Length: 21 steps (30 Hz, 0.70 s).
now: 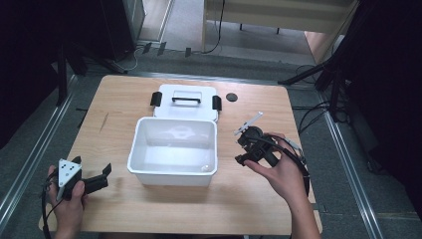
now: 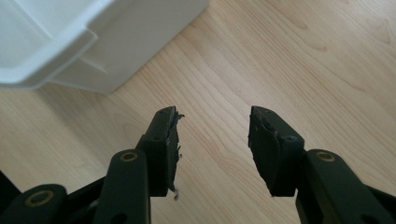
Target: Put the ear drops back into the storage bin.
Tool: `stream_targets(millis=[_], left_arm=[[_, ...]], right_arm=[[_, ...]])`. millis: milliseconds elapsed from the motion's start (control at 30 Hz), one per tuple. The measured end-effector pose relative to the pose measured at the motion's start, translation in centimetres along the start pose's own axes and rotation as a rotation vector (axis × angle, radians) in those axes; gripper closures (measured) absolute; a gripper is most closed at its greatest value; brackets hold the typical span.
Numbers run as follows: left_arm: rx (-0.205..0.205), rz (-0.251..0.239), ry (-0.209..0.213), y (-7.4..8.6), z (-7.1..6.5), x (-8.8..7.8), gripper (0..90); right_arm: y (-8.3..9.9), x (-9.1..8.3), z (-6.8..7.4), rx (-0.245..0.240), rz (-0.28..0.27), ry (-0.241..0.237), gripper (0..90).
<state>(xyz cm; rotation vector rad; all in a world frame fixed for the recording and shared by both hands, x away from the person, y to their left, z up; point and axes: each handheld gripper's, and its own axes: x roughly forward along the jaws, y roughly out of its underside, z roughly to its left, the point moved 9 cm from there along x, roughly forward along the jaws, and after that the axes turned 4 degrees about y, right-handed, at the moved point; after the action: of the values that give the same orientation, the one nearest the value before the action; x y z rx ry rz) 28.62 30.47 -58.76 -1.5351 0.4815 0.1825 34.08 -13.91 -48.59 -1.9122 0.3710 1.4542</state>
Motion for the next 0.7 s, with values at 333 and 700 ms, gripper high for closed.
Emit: stream_targets(millis=[333,700], left_arm=[[0.005,0.002,-0.001,0.0,0.0,0.0,0.0],[0.003,0.004,0.0,0.0,-0.1,0.0,0.0]], right_arm=[[3.3,2.0,-1.6,0.118,-0.068,0.009,52.5],[6.2,3.9,-2.4,0.271,-0.178,-0.021,42.4]])
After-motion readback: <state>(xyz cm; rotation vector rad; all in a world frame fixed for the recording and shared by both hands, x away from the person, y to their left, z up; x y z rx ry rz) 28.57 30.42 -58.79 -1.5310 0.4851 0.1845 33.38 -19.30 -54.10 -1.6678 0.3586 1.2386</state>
